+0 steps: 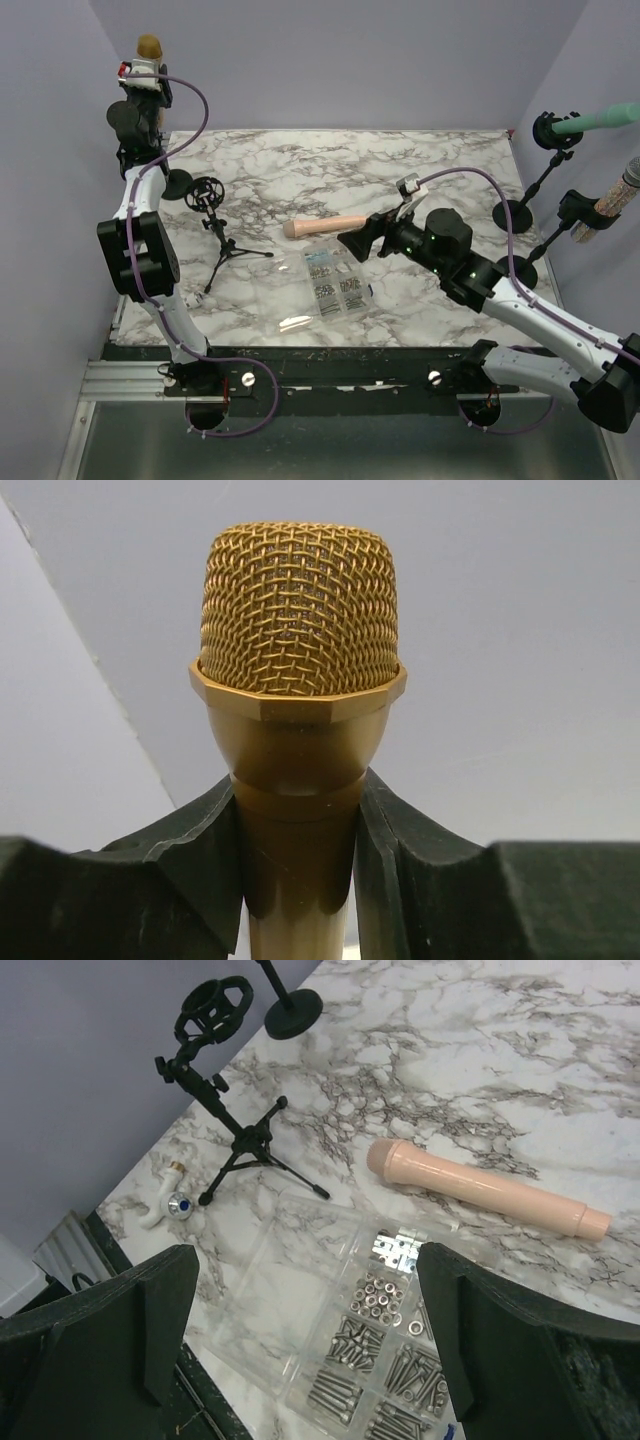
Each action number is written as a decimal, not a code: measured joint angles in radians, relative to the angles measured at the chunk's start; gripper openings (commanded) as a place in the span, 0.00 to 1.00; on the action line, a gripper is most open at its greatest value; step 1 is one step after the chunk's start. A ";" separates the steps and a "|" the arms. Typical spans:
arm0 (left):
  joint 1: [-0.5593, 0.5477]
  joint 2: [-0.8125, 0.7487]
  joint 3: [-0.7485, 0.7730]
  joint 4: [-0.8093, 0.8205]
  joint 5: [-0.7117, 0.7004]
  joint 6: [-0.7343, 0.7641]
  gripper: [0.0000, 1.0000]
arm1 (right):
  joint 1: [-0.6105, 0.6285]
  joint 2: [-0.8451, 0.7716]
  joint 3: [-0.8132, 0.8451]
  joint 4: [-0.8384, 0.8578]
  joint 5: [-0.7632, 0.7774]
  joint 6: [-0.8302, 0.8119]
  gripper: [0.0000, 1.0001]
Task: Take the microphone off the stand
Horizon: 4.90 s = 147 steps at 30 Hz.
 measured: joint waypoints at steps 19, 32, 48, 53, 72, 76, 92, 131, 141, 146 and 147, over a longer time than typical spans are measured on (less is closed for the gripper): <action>-0.159 -0.113 -0.076 -0.105 -0.061 -0.060 0.00 | 0.000 -0.123 0.014 -0.118 0.056 0.055 1.00; -0.377 -0.198 -0.113 -0.218 -0.121 -0.061 0.00 | 0.000 -0.144 0.014 -0.160 0.059 0.103 1.00; -0.626 -0.378 -0.269 -0.323 -0.338 0.043 0.58 | 0.000 -0.083 0.029 -0.220 0.065 0.159 1.00; -0.629 -0.406 -0.250 -0.425 -0.353 -0.019 0.86 | 0.000 -0.008 0.080 -0.258 0.106 0.156 1.00; -0.629 -1.003 -0.482 -0.759 -0.300 -0.229 0.99 | 0.039 0.364 0.420 -0.220 0.295 0.237 1.00; -0.629 -1.089 -0.560 -0.776 -0.324 -0.187 0.99 | 0.082 0.449 0.511 -0.197 0.355 0.221 1.00; -0.610 -1.238 -0.695 -0.841 -0.559 -0.113 0.99 | 0.204 0.904 1.020 -0.095 0.759 0.118 0.93; -0.142 -1.035 -0.709 -0.735 0.011 -0.532 0.98 | 0.153 1.309 1.508 0.184 0.960 -0.264 0.47; -0.122 -0.998 -0.709 -0.618 0.194 -0.554 0.99 | 0.100 1.230 1.359 0.213 0.674 -0.269 0.15; -0.118 -0.995 -0.709 -0.566 0.262 -0.550 0.99 | 0.053 1.159 1.257 0.216 0.419 -0.270 0.09; -0.118 -0.994 -0.709 -0.556 0.273 -0.545 0.99 | 0.043 1.151 1.247 0.214 0.368 -0.270 0.08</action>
